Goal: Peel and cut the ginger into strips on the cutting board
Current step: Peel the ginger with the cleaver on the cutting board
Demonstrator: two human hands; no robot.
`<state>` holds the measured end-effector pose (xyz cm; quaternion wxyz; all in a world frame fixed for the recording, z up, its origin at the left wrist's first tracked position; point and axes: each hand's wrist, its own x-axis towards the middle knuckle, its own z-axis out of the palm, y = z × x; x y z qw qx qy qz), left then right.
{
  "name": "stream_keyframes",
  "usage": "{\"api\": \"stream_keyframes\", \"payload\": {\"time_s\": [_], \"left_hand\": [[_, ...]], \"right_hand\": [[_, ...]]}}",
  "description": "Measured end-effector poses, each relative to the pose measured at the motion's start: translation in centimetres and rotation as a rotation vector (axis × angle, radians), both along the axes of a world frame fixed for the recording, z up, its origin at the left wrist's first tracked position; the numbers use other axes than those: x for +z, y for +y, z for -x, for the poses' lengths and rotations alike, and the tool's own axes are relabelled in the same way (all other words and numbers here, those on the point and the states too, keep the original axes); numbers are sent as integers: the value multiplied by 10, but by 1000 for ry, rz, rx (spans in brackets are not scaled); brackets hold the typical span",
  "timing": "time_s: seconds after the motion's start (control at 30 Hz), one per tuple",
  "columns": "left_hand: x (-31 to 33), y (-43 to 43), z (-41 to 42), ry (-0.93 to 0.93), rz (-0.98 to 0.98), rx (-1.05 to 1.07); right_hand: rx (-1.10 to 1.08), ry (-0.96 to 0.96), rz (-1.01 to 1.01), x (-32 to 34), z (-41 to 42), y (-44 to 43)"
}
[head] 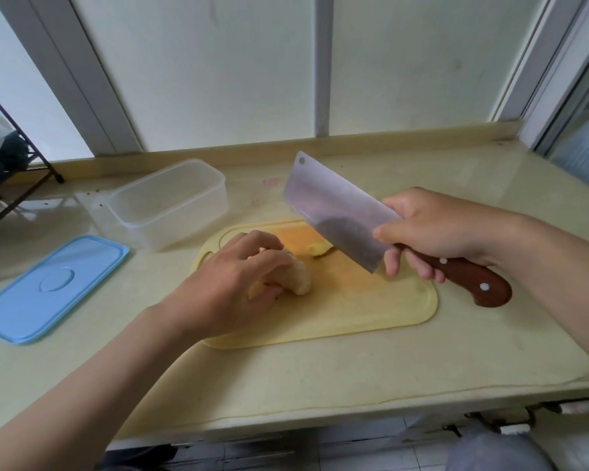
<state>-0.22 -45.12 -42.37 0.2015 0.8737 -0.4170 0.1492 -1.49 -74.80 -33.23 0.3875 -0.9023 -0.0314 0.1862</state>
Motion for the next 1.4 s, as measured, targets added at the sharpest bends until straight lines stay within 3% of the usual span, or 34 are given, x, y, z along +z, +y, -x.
{"api": "stream_keyframes", "payload": {"time_s": [0.23, 0.67, 0.97, 1.4], "left_hand": [[2, -4, 2, -10, 20, 14], [1, -3, 1, -52, 2, 48], [2, -1, 1, -10, 14, 51], [6, -19, 10, 214, 2, 368]], "right_hand": [[-42, 11, -30, -1, 0, -10], [179, 49, 118, -10, -4, 11], [95, 10, 150, -9, -26, 5], [-1, -10, 45, -17, 9, 19]]}}
